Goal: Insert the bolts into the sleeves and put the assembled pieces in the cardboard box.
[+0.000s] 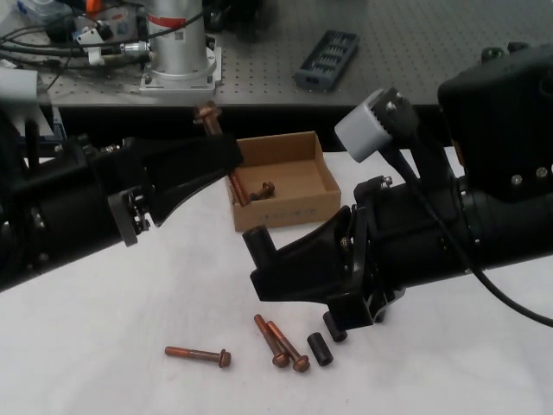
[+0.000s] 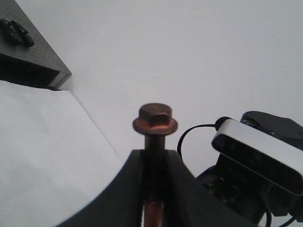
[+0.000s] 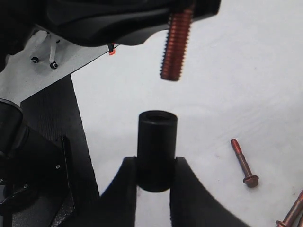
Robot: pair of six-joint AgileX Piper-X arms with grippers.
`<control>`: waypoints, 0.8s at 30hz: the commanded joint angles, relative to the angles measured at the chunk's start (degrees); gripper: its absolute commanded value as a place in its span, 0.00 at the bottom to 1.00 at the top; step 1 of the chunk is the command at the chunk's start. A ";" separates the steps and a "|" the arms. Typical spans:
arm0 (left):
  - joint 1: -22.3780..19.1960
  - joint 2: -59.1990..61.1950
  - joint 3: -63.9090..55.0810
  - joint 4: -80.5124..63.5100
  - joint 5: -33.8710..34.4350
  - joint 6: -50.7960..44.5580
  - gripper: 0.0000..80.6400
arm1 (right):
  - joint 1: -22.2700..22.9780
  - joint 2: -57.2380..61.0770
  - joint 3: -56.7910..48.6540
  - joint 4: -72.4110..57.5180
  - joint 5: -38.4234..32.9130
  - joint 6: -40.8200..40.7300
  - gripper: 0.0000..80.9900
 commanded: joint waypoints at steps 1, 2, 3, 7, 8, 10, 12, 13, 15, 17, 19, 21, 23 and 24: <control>-0.25 -0.03 -0.57 0.02 2.13 -1.13 0.01 | 0.01 0.04 -0.17 -0.52 -0.74 -0.48 0.05; -0.25 -0.03 -0.57 0.19 2.45 -1.11 0.01 | 0.01 0.04 -0.17 -0.52 -0.74 -0.48 0.05; -0.25 -0.03 -0.57 0.41 2.74 -1.11 0.01 | 0.01 0.04 -0.17 -0.52 -0.74 -0.48 0.05; -0.25 -0.03 -0.57 0.63 2.98 -1.11 0.01 | 0.01 0.04 -0.17 -0.52 -0.62 -0.46 0.05; -0.25 -0.03 -0.57 0.63 2.98 -1.11 0.01 | 0.01 0.04 -0.17 -0.52 -0.62 -0.46 0.05; -0.25 -0.03 -0.57 0.63 2.98 -1.11 0.01 | 0.01 0.04 -0.17 -0.52 -0.62 -0.46 0.05; -0.25 -0.03 -0.57 0.63 2.98 -1.11 0.01 | 0.01 0.04 -0.17 -0.73 -0.62 -0.46 0.05; -0.25 -0.03 -0.57 0.63 2.98 -1.11 0.01 | 0.01 0.04 -0.17 -1.01 -0.62 -0.46 0.05; -0.25 -0.03 -0.57 1.57 3.64 -1.11 0.01 | 0.01 0.04 -0.17 -1.62 -0.62 -0.46 0.05; -0.25 -0.03 -0.57 2.79 5.29 -0.99 0.01 | 0.01 0.04 -0.17 -1.85 -0.62 -0.46 0.05; -0.25 -0.03 -0.57 3.18 5.98 -0.72 0.01 | 0.01 0.04 -0.17 -1.85 -0.62 -0.46 0.05; -0.25 -0.03 -0.57 3.16 5.97 -0.46 0.01 | 0.01 0.04 -0.17 -1.85 -0.62 -0.46 0.05; -0.25 -0.03 -0.57 3.16 5.97 -0.46 0.01 | 0.01 0.04 -0.17 -1.85 -0.62 -0.46 0.05; -0.25 -0.03 -0.57 3.16 5.97 -0.46 0.01 | 0.01 0.04 -0.17 -1.85 -0.62 -0.46 0.05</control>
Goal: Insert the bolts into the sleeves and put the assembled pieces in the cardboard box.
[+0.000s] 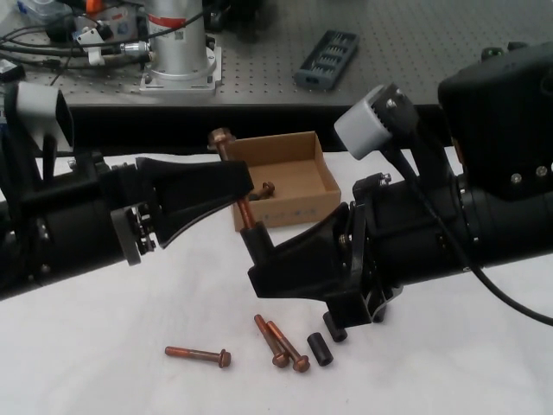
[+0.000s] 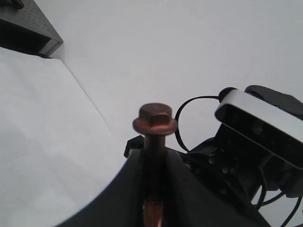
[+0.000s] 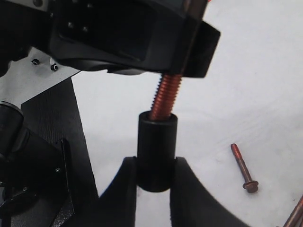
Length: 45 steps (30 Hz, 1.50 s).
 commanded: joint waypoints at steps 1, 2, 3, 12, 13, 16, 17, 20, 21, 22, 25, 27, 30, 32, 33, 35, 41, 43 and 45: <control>-0.25 -0.03 -0.57 -0.76 1.05 0.30 0.01 | 0.01 0.04 -0.17 -0.99 -0.62 -0.46 0.05; -0.25 -0.03 -0.57 -0.76 1.05 0.30 0.01 | 0.01 0.04 -0.17 -0.99 -0.62 -0.46 0.05; -0.25 -0.03 -0.57 -0.76 1.05 0.30 0.01 | 0.01 0.04 -0.17 -1.07 -0.62 -0.46 0.05; -2.04 -0.03 0.54 -0.76 1.55 0.51 0.01 | -0.12 0.04 -0.17 -5.43 -0.62 2.65 0.05; -2.48 -0.03 1.00 -0.76 1.56 0.48 0.01 | -0.29 0.04 -0.17 -5.48 -0.62 2.69 0.05; -3.68 -0.03 2.29 -0.89 1.22 0.94 0.01 | -0.43 0.04 -0.17 -5.46 -0.62 2.76 0.05; -3.76 -0.03 2.51 -0.90 1.22 1.23 0.01 | -0.41 0.04 -0.17 -5.46 -1.13 2.75 0.05; -3.74 -0.03 3.31 -0.74 1.61 2.42 0.01 | -0.41 -0.08 -0.17 -5.95 -3.48 3.71 0.02; -3.74 -0.03 3.52 -0.71 1.96 2.90 0.01 | -0.41 -0.08 -0.17 -6.38 -3.53 4.52 0.00; -3.74 -0.03 3.76 -0.72 2.18 3.22 0.01 | -0.41 -0.08 -0.17 -6.91 -3.52 5.21 0.02; -3.86 -0.03 4.42 -0.72 3.20 3.21 0.01 | -0.41 -0.08 -0.17 -8.27 -2.40 5.64 0.02; -4.01 -0.03 4.86 -0.72 3.90 3.21 0.01 | -0.41 -0.08 -0.17 -8.25 -1.68 5.64 0.01; -4.61 -0.03 5.57 -0.60 5.08 3.21 0.01 | -0.41 -0.08 -0.17 -8.25 -1.68 5.64 0.05; -5.16 -0.03 6.11 -0.60 5.36 3.21 0.01 | -0.41 -0.08 -0.17 -8.25 -1.68 5.64 0.05; -5.57 -0.03 6.40 -0.75 5.36 3.21 0.01 | -0.41 -0.08 -0.17 -8.25 -1.68 5.64 0.05; -6.19 -0.03 7.11 -0.77 5.24 3.41 0.01 | -0.41 -0.08 -0.17 -8.25 -1.68 5.64 0.05; -7.19 -0.03 7.32 -2.14 5.32 5.58 0.02 | -0.41 -0.08 -0.17 -8.25 -1.68 5.64 0.05; -7.16 -0.03 7.32 -3.16 5.32 5.56 0.10 | -0.41 -0.08 -0.17 -8.25 -1.68 5.64 0.05; -7.16 -0.03 7.32 -3.79 5.32 5.56 0.24 | -0.41 -0.08 -0.17 -8.25 -1.68 5.64 0.05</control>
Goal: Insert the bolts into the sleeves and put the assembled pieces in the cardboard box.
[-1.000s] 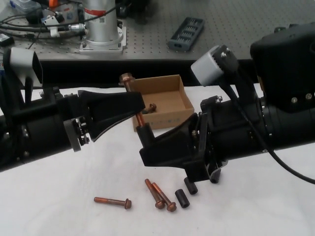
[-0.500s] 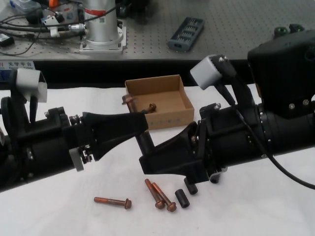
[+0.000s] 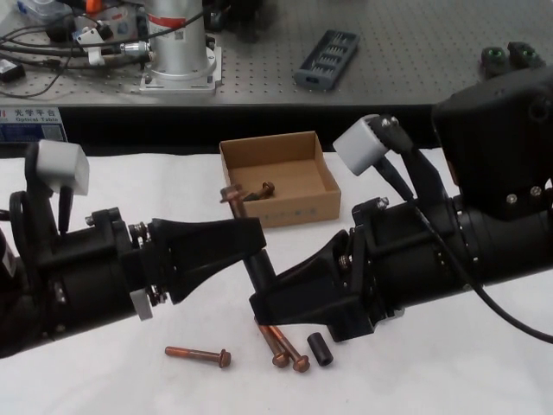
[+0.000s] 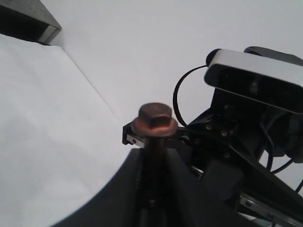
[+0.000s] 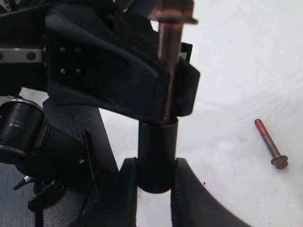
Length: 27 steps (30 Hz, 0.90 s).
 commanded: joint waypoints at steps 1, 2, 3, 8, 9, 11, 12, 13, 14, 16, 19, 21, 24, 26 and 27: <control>-2.04 0.09 1.11 -0.27 6.97 1.26 0.33 | -0.41 -0.48 -2.18 -6.94 0.86 -0.40 0.05; -2.04 0.09 1.11 0.29 6.97 1.75 0.41 | -0.41 -0.48 -2.22 -6.94 0.19 -0.40 0.05; -2.04 0.09 1.11 1.00 6.97 2.72 0.50 | -0.41 -0.48 -2.21 -6.94 -0.20 -0.15 0.05; -2.30 0.09 1.11 0.70 11.35 3.58 0.59 | -0.41 -0.48 -2.21 -7.17 0.66 -0.03 0.05; -2.30 0.09 1.11 0.45 11.72 3.58 0.59 | -0.41 -0.48 -2.21 -7.32 0.73 -0.03 0.05; -2.30 0.09 1.11 -0.63 11.61 3.40 0.59 | -0.41 -0.48 -2.21 -7.76 0.71 -0.03 0.05; -2.30 0.09 1.11 -1.40 11.33 3.39 0.59 | -0.41 -0.48 -2.21 -7.88 0.82 -0.03 0.05; -2.30 0.09 1.11 -2.63 10.92 3.40 0.59 | -0.41 -0.48 -2.21 -8.03 0.78 -0.03 0.05; -2.30 0.09 1.11 -3.41 10.39 3.40 0.59 | -0.41 -0.48 -2.21 -8.25 0.78 -0.03 0.05; -2.30 0.09 1.11 -4.73 8.58 3.77 0.59 | -0.41 -0.48 -2.21 -9.14 0.78 -0.03 0.05; -2.30 0.09 1.11 -4.97 6.22 6.78 0.59 | -0.55 -0.48 -2.38 -11.46 1.23 0.44 0.05; -1.83 0.09 1.11 -4.97 4.31 7.89 0.59 | -1.18 -0.48 -3.14 -11.60 1.23 0.62 0.05; -1.80 0.09 0.92 -6.53 0.58 10.63 0.59 | -2.17 -0.48 -4.34 -11.60 1.23 0.61 0.05; -1.80 0.09 0.29 -8.30 -0.58 12.05 0.60 | -2.78 -0.48 -4.84 -11.60 1.23 0.61 0.05; -1.80 0.09 -0.25 -8.69 -1.33 12.11 0.61 | -3.14 -0.48 -4.94 -11.60 1.23 0.61 0.05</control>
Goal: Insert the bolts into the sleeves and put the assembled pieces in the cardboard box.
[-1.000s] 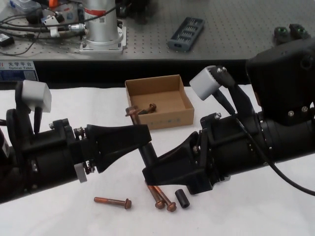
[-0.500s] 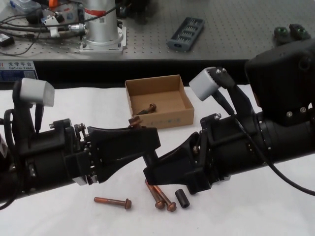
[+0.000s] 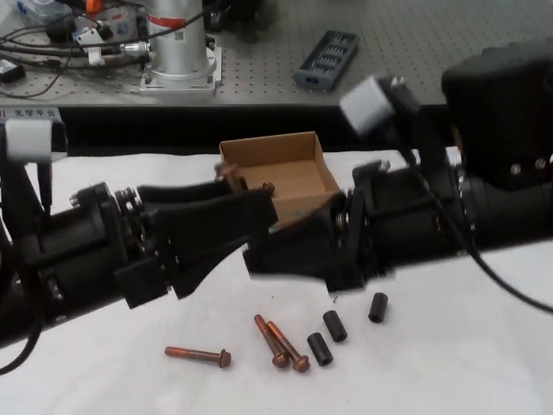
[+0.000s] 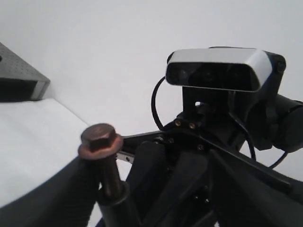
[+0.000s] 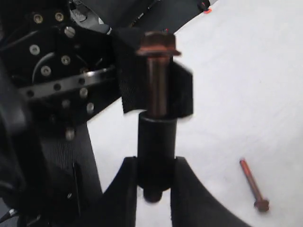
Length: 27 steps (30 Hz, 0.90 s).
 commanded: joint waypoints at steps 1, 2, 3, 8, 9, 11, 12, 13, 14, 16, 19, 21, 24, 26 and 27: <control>-1.08 0.44 -0.79 0.57 1.40 2.20 0.62 | -1.87 -0.85 -3.06 -6.89 0.47 0.18 0.05; -1.08 0.44 -1.33 0.67 1.40 2.76 0.62 | -2.05 -0.85 -3.06 -6.89 0.47 0.18 0.05; -1.08 0.44 -1.70 1.49 1.51 3.00 0.62 | -2.29 -0.85 -3.17 -6.89 0.47 0.18 0.05; -1.08 0.44 -1.76 5.38 4.67 4.04 0.61 | -2.37 -0.85 -4.01 -6.89 0.14 0.18 0.05; -1.08 0.44 -1.76 6.35 4.89 4.33 0.61 | -2.37 -0.85 -4.31 -6.89 0.14 0.18 0.05; -1.08 0.44 -1.76 7.17 4.88 5.11 0.61 | -2.37 -0.85 -4.89 -6.89 0.14 -0.05 0.05; -1.08 0.44 -1.76 7.17 4.28 6.12 0.61 | -2.37 -0.85 -5.04 -6.99 0.14 -0.05 0.05; -1.08 0.44 -1.76 7.17 3.25 7.68 0.61 | -2.37 -0.85 -5.02 -7.05 0.14 -0.05 0.05; -1.08 0.44 -1.76 7.17 1.93 9.27 0.61 | -2.37 -0.98 -5.02 -7.04 0.14 -0.05 0.05; -0.72 0.44 -1.76 6.98 0.00 10.48 0.61 | -2.37 -0.98 -5.02 -6.94 0.46 -0.53 0.05; 0.41 0.14 -1.76 6.95 -0.71 8.38 0.61 | -3.69 -0.69 -5.02 -6.94 1.79 -3.09 0.05; 1.66 0.14 -1.76 7.62 -1.78 6.80 0.61 | -5.29 -0.58 -5.02 -6.94 1.76 -2.92 0.05; 4.73 0.14 -1.76 7.87 -2.43 5.25 0.61 | -8.10 -0.36 -5.02 -6.94 1.61 -2.43 0.05; 6.65 -0.14 -1.76 7.87 -2.43 5.27 0.56 | -9.78 0.07 -5.02 -6.94 1.32 -3.02 0.05; 7.64 -0.12 -1.76 7.87 -2.43 5.27 0.53 | -10.47 0.40 -5.02 -6.94 1.31 -3.32 0.05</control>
